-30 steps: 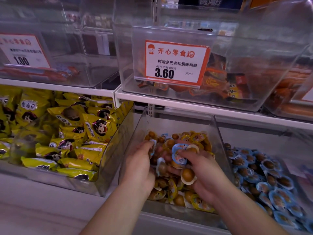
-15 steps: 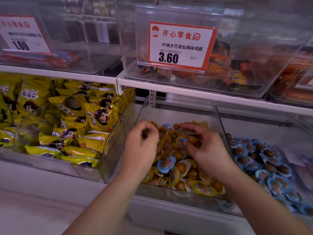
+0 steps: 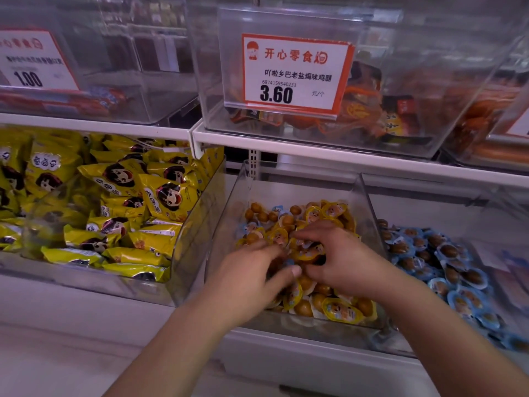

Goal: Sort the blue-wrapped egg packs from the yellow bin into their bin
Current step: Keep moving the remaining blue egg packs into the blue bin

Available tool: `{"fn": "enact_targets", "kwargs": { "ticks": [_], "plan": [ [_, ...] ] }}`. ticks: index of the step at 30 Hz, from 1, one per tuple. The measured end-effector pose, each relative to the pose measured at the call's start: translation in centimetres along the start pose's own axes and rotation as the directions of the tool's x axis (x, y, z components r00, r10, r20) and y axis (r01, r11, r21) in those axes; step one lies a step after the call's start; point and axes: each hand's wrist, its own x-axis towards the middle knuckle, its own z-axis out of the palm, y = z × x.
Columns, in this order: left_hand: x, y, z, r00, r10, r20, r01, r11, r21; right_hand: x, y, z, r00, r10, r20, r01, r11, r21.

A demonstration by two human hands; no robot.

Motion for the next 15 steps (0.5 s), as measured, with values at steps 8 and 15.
{"fn": "enact_targets", "kwargs": {
  "ticks": [8, 15],
  "plan": [
    [0.3, -0.2, 0.2, 0.988, -0.083, -0.129, 0.075, 0.995, -0.071, -0.4, 0.2, -0.7, 0.996, -0.033, -0.084, 0.032, 0.999, -0.011],
    [1.5, 1.6, -0.6, 0.838, -0.448, -0.311, 0.08, 0.665, -0.743, -0.6, -0.7, -1.0, 0.914, 0.204, -0.35, 0.003, 0.86, 0.511]
  ]
}}
